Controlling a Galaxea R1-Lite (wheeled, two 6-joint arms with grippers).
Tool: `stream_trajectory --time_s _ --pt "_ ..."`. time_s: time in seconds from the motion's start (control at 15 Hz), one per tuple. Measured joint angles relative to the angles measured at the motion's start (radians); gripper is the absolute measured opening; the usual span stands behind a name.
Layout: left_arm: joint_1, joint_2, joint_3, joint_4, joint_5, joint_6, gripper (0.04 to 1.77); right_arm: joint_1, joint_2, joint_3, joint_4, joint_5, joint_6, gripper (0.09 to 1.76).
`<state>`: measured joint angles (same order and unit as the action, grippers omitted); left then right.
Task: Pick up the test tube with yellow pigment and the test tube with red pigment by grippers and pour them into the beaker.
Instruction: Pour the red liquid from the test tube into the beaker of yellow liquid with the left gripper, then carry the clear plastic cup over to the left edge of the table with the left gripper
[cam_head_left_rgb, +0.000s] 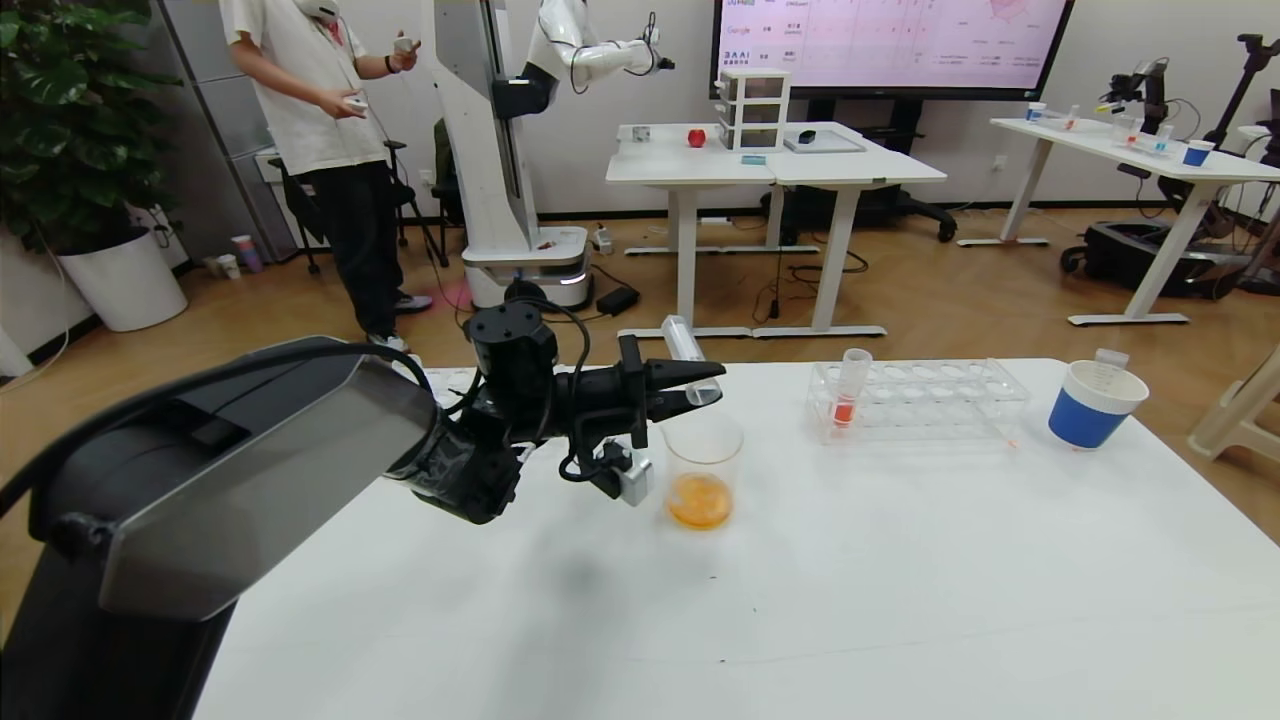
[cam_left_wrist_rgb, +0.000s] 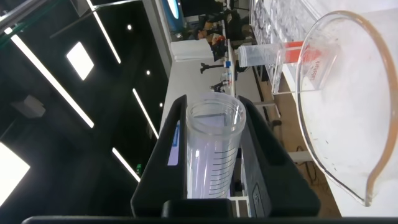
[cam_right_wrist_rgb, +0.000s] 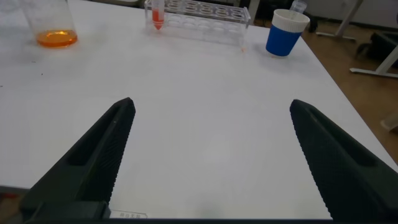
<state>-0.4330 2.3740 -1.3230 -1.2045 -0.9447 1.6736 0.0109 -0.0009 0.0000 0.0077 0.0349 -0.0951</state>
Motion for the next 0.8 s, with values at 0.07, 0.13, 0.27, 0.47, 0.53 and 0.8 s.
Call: stream_trajectory --time_s 0.07,0.13,0.27,0.47,0.53,0.8 --pt "0.0 0.0 -0.004 -0.002 0.0 -0.017 0.53 0.0 0.0 0.0 0.0 0.0 0.0 1.74" --pt "0.002 -0.001 -0.009 -0.003 0.009 -0.063 0.53 0.0 0.0 0.0 0.0 0.0 0.0 1.74" --pt "0.01 -0.006 -0.031 -0.03 0.063 -0.213 0.53 0.0 0.0 0.0 0.0 0.0 0.0 1.74" --pt "0.023 -0.026 -0.049 -0.141 0.226 -0.535 0.53 0.0 0.0 0.0 0.0 0.0 0.001 1.74" --pt "0.022 -0.034 -0.048 -0.179 0.309 -0.644 0.53 0.0 0.0 0.0 0.0 0.0 0.0 1.74" --pt "0.001 -0.073 -0.015 -0.256 0.684 -0.923 0.53 0.0 0.0 0.0 0.0 0.0 0.0 1.74"
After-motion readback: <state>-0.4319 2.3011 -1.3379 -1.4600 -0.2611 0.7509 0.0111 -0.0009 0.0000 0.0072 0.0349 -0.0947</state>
